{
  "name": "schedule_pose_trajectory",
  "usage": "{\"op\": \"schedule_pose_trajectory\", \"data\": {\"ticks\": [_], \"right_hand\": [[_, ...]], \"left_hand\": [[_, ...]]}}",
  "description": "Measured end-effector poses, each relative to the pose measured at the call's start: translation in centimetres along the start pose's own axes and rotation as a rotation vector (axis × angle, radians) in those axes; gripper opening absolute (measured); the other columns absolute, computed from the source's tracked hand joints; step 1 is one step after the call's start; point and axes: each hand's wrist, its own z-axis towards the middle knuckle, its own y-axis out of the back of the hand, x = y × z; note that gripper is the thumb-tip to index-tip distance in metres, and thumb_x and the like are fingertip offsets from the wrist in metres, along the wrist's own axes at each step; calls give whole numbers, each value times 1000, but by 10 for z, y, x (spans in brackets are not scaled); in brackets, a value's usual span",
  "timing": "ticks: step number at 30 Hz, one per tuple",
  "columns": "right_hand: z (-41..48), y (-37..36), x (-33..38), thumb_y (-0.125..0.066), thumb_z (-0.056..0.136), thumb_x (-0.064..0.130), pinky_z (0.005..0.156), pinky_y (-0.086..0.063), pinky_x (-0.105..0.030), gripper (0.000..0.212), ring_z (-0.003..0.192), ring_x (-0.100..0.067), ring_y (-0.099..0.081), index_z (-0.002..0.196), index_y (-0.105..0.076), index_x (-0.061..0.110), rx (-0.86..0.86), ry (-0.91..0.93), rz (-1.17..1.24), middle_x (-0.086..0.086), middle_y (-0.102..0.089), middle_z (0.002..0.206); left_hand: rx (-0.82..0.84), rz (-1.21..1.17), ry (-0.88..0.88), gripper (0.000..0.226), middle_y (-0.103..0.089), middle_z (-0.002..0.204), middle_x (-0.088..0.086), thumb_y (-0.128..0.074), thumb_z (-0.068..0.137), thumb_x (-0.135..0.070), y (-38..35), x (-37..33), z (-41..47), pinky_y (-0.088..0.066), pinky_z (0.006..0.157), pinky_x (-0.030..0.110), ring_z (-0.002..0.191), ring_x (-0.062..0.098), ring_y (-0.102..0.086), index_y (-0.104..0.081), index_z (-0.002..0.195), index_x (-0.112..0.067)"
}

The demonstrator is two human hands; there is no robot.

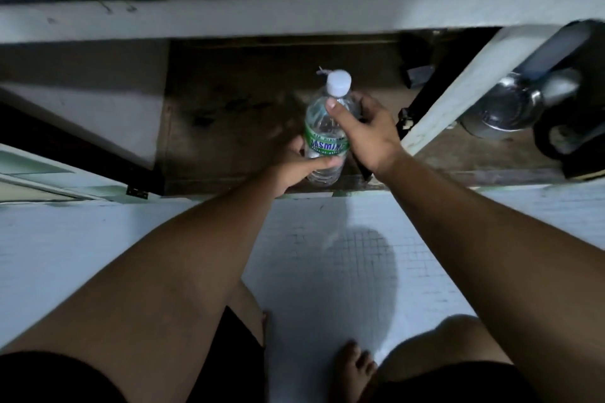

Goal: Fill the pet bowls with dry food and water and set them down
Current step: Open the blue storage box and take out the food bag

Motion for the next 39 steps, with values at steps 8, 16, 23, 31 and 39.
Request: {"op": "schedule_pose_trajectory", "data": {"ticks": [8,16,23,31,39], "right_hand": [[-103,13,49,-73,79,54,91,-54,-22,51,96,0,-67,118,-64,23,-146,-88,-98,10,-71,106],[-196,44,149,-65,76,65,90,-55,-24,58,96,0,-67,116,-66,23,-282,-77,-188,12,-72,102],[-265,75,241,-65,77,63,82,-58,-26,49,85,0,-69,104,-67,22,-349,-20,-184,11,-73,92],[-317,110,330,-63,76,65,77,-59,-26,49,78,1,-69,96,-69,20,-427,26,-151,10,-74,85],[-328,155,411,-61,74,72,76,-57,-32,55,79,-9,-68,89,-68,20,-541,117,-132,6,-71,81]], "left_hand": [[82,-38,53,66,-71,126,10,-91,70,-3,-22,-36,-103,-57,97,32,115,20,-68,-64,130,-9],[112,-20,51,62,-76,117,3,-97,59,-24,-53,-126,-211,-55,100,37,109,17,-71,-72,115,-18],[188,44,37,66,-75,120,3,-95,67,-15,-63,-212,-282,-55,102,38,115,19,-70,-66,126,-17],[224,167,-30,57,-77,115,-3,-93,69,-9,-75,-309,-339,-52,104,35,113,16,-70,-67,118,-23],[260,289,-179,64,-78,113,-7,-98,59,-42,-100,-410,-357,-49,108,40,113,15,-70,-73,115,-26]]}}
